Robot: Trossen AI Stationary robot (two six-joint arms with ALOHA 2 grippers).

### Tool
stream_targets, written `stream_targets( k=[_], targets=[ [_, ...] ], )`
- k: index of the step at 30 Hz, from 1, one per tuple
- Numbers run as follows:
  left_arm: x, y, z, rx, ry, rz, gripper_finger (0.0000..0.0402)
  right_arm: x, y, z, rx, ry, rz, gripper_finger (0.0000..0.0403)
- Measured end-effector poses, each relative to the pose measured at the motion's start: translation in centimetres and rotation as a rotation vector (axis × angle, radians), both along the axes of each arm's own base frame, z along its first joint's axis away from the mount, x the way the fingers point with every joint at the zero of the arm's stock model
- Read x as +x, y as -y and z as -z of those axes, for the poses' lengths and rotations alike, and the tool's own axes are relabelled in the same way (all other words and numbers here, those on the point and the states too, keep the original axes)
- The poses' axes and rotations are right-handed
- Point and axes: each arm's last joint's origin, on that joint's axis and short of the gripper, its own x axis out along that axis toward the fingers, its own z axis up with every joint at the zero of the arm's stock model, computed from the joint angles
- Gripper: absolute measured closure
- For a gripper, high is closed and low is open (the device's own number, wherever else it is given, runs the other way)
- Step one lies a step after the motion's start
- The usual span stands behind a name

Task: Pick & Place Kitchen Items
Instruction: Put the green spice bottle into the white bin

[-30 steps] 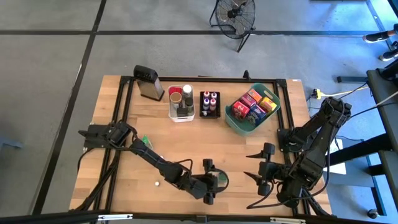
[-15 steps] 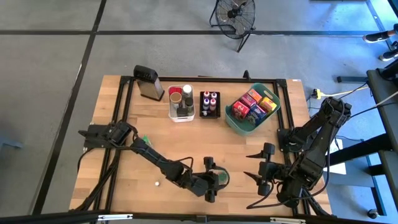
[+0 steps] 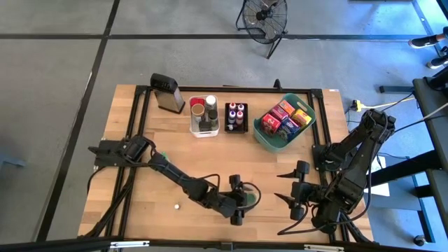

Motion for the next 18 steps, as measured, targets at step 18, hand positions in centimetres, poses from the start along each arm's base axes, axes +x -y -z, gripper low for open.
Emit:
stream_targets(
  k=[18],
  targets=[
    [-0.18,0.1,-0.17,0.04,-0.003,-0.005,0.0196,0.0,0.0,0.0,0.0,0.0,0.0,0.0112]
  ],
)
